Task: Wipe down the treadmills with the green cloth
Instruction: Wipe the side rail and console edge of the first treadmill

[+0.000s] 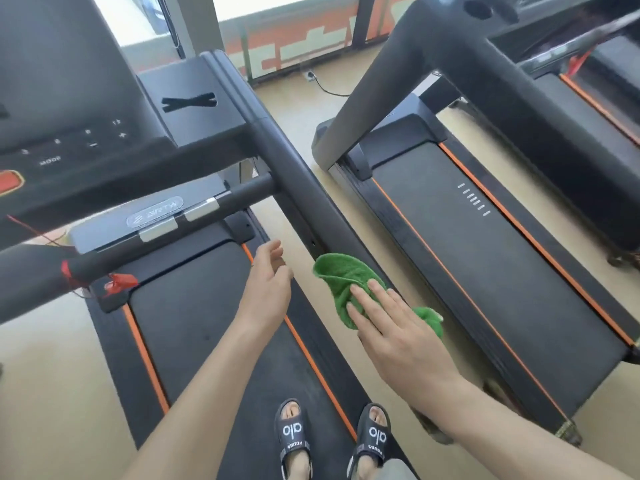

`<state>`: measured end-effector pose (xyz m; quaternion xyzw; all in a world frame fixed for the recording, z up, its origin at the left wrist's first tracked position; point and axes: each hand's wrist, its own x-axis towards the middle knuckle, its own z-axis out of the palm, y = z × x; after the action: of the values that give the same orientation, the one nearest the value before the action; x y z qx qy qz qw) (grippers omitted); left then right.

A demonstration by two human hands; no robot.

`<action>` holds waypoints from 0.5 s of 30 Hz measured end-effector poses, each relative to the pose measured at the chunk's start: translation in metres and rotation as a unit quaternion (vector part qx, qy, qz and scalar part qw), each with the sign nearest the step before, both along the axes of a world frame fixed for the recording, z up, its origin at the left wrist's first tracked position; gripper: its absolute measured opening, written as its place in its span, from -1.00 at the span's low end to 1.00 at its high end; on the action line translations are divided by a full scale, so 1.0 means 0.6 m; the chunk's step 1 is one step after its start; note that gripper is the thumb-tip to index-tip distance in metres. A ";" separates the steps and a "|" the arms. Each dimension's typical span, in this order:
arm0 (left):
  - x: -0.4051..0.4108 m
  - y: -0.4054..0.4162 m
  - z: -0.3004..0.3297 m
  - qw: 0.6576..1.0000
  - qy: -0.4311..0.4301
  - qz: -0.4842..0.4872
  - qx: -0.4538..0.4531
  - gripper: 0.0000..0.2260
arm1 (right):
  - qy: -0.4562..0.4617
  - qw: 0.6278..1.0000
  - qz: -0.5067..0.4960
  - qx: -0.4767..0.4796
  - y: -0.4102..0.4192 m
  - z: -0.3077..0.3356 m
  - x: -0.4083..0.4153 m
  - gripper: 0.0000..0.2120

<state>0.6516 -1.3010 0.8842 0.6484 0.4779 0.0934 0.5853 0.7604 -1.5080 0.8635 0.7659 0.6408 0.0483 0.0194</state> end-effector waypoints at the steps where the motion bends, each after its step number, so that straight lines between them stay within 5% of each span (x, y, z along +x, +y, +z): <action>1: -0.001 -0.006 0.001 1.000 -0.007 -0.001 -0.014 -0.53 | 0.000 1.000 0.011 -0.004 0.026 -0.003 0.015 -0.58; 4: 0.004 -0.013 0.011 0.999 -0.032 0.002 -0.037 -0.54 | 0.024 0.999 0.017 -0.022 0.162 -0.023 0.060 -0.56; 8: 0.010 -0.013 0.022 0.998 -0.039 0.013 -0.042 -0.55 | 0.174 0.980 -0.093 0.028 0.322 -0.014 0.099 -0.49; 15: 0.057 -0.041 0.023 0.999 -0.011 -0.031 -0.017 -0.49 | 0.249 0.922 -0.286 0.081 0.090 0.022 0.017 -0.60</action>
<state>0.6861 -1.3256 0.8980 0.6520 0.4524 0.0745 0.6039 0.7709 -1.4540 0.8769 0.9028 0.3726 -0.0999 -0.1902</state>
